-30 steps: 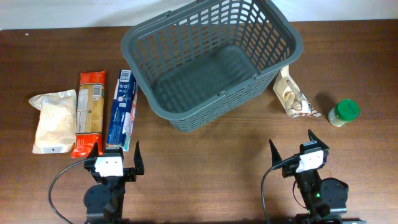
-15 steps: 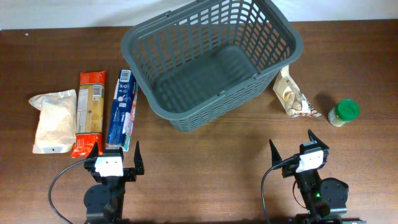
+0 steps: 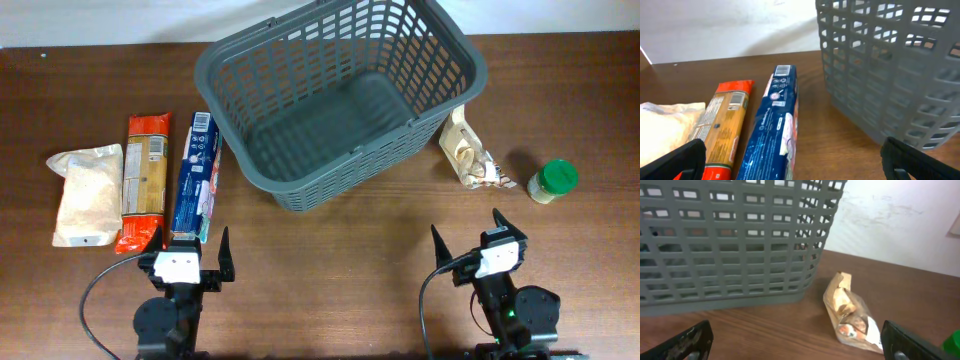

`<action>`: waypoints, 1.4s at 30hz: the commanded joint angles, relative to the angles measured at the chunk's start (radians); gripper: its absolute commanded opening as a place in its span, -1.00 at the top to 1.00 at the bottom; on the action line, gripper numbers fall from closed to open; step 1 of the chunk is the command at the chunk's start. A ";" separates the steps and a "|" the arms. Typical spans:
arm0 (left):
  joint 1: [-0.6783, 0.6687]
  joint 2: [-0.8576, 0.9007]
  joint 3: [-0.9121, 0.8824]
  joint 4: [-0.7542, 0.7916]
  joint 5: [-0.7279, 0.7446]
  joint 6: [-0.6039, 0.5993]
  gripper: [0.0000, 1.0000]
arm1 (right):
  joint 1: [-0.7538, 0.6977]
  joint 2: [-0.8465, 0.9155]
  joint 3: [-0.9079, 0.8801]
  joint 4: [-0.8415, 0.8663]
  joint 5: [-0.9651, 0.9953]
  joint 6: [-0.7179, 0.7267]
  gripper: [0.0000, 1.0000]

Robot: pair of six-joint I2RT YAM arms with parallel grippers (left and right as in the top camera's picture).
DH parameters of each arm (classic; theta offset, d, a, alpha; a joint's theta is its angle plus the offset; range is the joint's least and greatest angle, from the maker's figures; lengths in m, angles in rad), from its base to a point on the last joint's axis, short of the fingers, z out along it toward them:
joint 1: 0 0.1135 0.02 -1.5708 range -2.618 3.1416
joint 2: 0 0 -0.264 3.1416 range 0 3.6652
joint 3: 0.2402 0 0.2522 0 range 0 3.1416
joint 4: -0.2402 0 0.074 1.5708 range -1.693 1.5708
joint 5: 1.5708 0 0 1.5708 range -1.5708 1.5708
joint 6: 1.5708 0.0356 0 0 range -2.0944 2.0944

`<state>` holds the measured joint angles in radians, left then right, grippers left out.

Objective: Pack container
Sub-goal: 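Raise both grippers toward the rim of the grey basket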

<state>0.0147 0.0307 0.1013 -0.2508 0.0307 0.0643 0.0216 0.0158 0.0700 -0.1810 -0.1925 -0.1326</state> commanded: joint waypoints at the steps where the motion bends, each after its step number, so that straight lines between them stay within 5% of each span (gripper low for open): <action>1: 0.006 0.078 0.108 -0.011 0.026 0.008 -0.99 | 0.011 0.023 0.121 -0.094 -0.032 0.042 -0.98; 4: 0.006 0.283 0.270 -0.101 0.027 -0.012 -0.99 | 0.011 0.192 0.331 -0.364 -0.029 0.043 -0.98; 9: 0.006 0.640 0.565 -0.186 0.049 -0.011 -0.98 | 0.011 0.486 0.625 -0.491 -0.028 0.032 -0.98; 15: 0.006 1.065 1.085 -0.432 0.109 -0.011 -0.99 | 0.011 0.956 1.229 -0.824 0.028 0.032 -0.97; 19: 0.006 1.202 1.280 -0.581 0.107 -0.009 -0.99 | 0.011 1.149 1.527 -1.030 -0.060 0.036 -0.98; 28: 0.006 1.215 1.312 -0.607 0.105 0.046 -0.99 | 0.011 1.226 1.632 -1.040 -0.110 0.082 -1.00; 32: 0.006 1.210 1.317 -0.606 0.105 0.047 -0.99 | 0.011 1.254 1.674 -1.011 -0.055 0.187 -0.76; 33: 0.006 1.207 1.337 -0.606 0.105 0.046 -0.86 | 0.011 1.279 1.712 -1.023 -0.017 0.197 -0.74; 37: 0.006 1.207 1.503 -0.697 0.104 0.018 0.34 | 0.011 1.402 1.907 -1.111 0.029 0.197 -0.43; 42: 0.005 1.212 1.728 -0.914 0.146 -0.049 0.88 | 0.011 1.577 2.140 -1.197 0.029 0.198 0.21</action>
<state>0.0154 1.2480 1.7138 -1.0622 0.1246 0.0624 0.0261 1.5097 2.0960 -1.3537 -0.1841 0.0551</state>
